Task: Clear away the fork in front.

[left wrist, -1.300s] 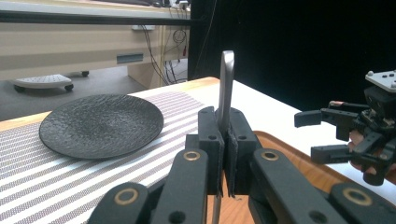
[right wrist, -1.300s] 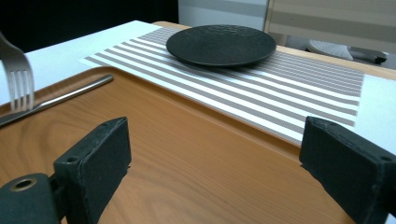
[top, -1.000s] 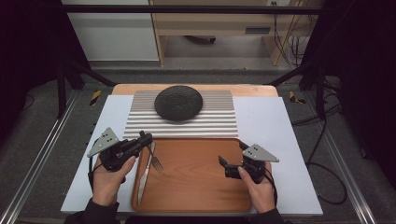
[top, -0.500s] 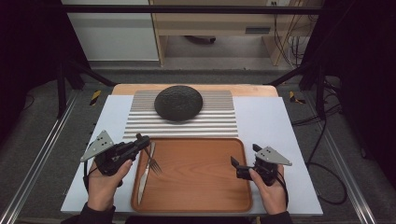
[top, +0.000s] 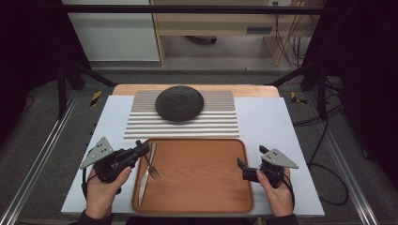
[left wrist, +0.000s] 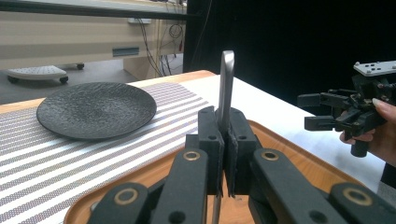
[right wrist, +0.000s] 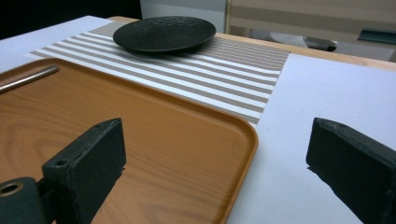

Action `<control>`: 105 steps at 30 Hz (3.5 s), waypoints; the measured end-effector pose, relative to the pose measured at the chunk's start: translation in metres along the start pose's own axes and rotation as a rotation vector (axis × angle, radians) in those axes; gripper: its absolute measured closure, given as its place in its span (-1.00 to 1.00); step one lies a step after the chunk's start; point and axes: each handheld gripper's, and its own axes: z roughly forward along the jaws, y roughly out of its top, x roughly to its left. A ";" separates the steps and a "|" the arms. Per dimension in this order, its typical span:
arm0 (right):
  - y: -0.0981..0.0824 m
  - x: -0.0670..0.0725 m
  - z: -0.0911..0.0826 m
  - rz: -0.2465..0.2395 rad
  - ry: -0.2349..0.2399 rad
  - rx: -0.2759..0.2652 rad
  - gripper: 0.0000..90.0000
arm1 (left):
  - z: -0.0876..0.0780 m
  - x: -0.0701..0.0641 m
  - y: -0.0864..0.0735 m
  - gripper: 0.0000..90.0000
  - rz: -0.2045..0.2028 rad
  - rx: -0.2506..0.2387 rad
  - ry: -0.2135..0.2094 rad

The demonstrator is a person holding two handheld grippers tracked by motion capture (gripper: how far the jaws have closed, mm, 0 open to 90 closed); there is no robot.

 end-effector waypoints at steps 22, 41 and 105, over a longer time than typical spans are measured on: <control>-0.012 -0.008 -0.012 -0.021 -0.044 -0.026 -0.87 | -0.002 -0.007 -0.005 0.93 0.002 0.030 -0.002; -0.025 -0.032 -0.038 -0.017 -0.096 -0.051 -0.87 | -0.008 -0.010 -0.012 0.93 0.000 0.055 -0.004; -0.030 -0.034 -0.035 -0.024 -0.099 -0.014 -0.88 | 0.047 0.044 -0.057 0.69 -0.098 0.203 0.010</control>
